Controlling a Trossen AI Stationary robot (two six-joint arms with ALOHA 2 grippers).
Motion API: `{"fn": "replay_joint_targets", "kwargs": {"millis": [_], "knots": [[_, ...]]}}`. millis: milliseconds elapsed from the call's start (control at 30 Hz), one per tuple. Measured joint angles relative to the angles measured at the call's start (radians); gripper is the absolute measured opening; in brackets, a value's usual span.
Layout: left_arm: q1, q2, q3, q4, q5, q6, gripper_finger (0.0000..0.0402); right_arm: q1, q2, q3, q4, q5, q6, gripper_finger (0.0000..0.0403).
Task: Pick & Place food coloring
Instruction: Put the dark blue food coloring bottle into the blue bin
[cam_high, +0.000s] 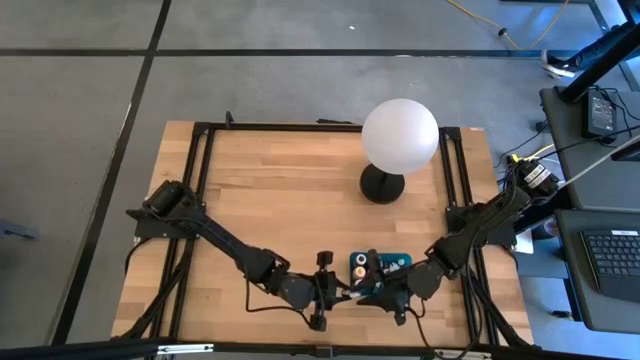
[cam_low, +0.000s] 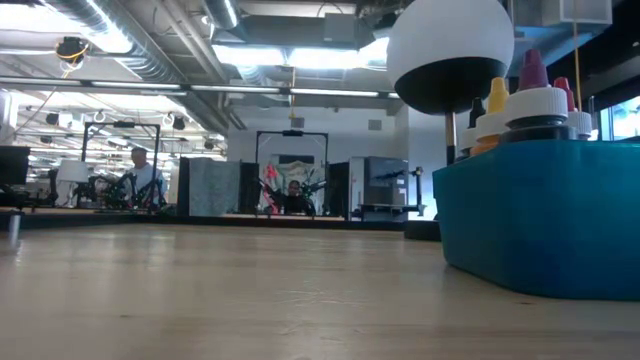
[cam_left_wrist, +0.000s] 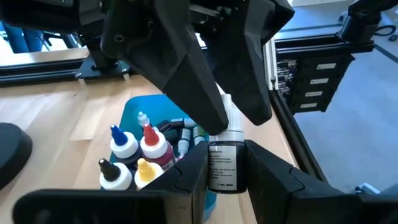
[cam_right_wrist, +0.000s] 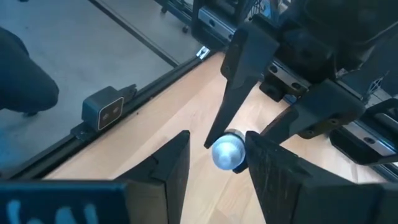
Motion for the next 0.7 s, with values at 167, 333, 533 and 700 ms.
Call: {"fn": "replay_joint_targets", "kwargs": {"millis": [167, 333, 533, 700], "knots": [[0.005, 0.0, 0.0, 0.0, 0.002, 0.0, 0.0093, 0.0, 0.0, 0.0, -0.002, 0.005, 0.006, 0.0128], [0.005, 0.0, 0.0, -0.001, 0.003, -0.001, 0.0093, -0.001, -0.001, 0.0, -0.004, 0.009, 0.006, 0.0072], [0.006, 0.0, 0.0, -0.004, -0.01, -0.001, 0.0093, 0.002, -0.001, 0.0, -0.009, 0.071, 0.006, 0.0053], [0.004, 0.0, 0.0, -0.002, -0.039, 0.0, 0.0102, 0.001, -0.001, 0.0, -0.011, 0.079, 0.009, 0.0053]]}}
